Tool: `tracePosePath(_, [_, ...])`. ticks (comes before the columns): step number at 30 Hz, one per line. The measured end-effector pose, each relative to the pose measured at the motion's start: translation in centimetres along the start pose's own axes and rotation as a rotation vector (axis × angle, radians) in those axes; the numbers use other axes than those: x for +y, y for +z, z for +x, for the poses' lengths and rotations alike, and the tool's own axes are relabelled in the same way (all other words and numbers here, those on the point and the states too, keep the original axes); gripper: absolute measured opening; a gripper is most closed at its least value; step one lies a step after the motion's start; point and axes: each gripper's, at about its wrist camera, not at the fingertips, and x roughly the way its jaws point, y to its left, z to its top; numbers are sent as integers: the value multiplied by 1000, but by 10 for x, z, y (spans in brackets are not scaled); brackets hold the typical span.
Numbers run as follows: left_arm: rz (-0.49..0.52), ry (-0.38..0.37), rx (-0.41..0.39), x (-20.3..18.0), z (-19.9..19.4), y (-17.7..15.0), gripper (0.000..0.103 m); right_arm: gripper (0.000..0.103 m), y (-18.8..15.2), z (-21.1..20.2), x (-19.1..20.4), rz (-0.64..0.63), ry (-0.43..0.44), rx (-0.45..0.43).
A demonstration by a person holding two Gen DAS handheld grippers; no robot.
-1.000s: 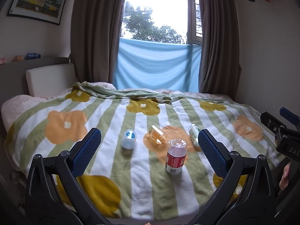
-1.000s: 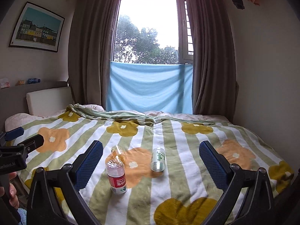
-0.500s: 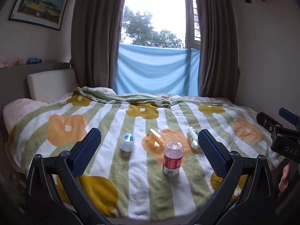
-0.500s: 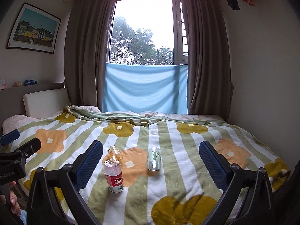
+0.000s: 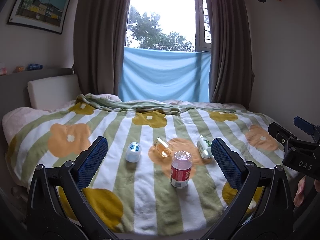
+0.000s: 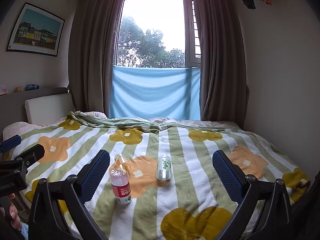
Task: Flip cup upside down
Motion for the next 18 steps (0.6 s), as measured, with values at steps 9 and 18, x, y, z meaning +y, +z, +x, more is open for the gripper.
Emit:
tracePosePath(9, [8, 5, -1, -3, 0, 0, 103, 102, -2, 0, -2, 1, 0, 0])
tracePosePath(18, [32, 17, -36, -6, -5, -1, 103, 102, -3, 1, -3, 0, -1, 1])
